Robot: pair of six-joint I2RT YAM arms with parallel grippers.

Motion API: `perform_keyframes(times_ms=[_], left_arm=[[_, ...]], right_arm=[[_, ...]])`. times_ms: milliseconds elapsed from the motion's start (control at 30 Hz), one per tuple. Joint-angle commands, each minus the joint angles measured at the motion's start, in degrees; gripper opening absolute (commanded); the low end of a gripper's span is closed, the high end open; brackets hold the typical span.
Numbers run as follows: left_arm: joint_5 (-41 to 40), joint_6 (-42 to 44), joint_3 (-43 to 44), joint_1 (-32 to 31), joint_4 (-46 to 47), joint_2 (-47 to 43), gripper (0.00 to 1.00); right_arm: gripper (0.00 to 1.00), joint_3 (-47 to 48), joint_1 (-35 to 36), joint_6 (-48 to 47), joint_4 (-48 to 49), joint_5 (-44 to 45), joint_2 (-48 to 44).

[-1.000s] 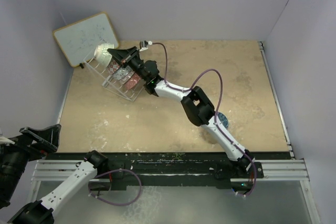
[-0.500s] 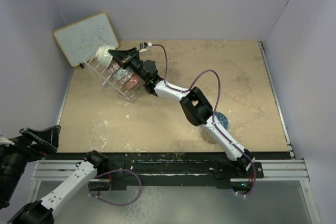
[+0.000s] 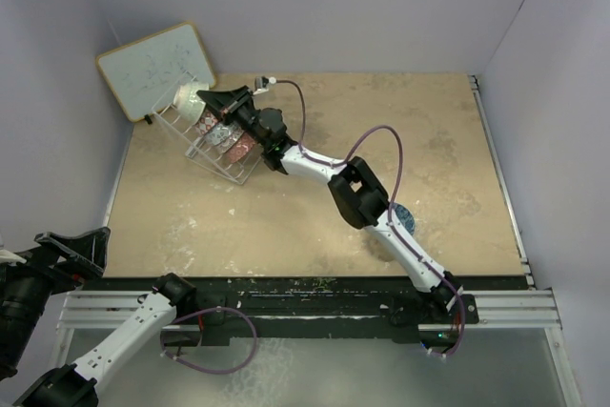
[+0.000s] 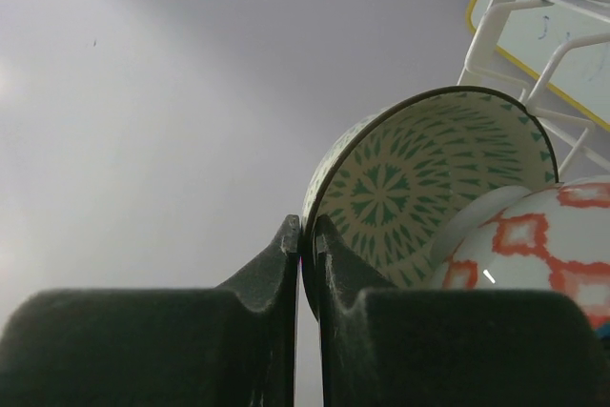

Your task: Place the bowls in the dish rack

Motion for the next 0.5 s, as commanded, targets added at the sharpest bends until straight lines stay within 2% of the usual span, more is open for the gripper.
perform_keyframes(times_ms=[0,333,467], left_arm=[[-0.35,-0.09,0.69,-0.35,0.64,0.24,0.99],[-0.55,-0.07,0.38,-0.34,0.75,0.33,0.99],[-0.55,-0.06,0.71,-0.35,0.56,0.22,0.99]], right_arm=[[0.1,-2.46,0.31,0.66,-0.08,1.67,-6.41],[0.08,-2.86,0.73,1.75,-1.42,3.75,-7.06],[0.04,-2.95,1.04,2.33,-1.38,4.95,-7.25]])
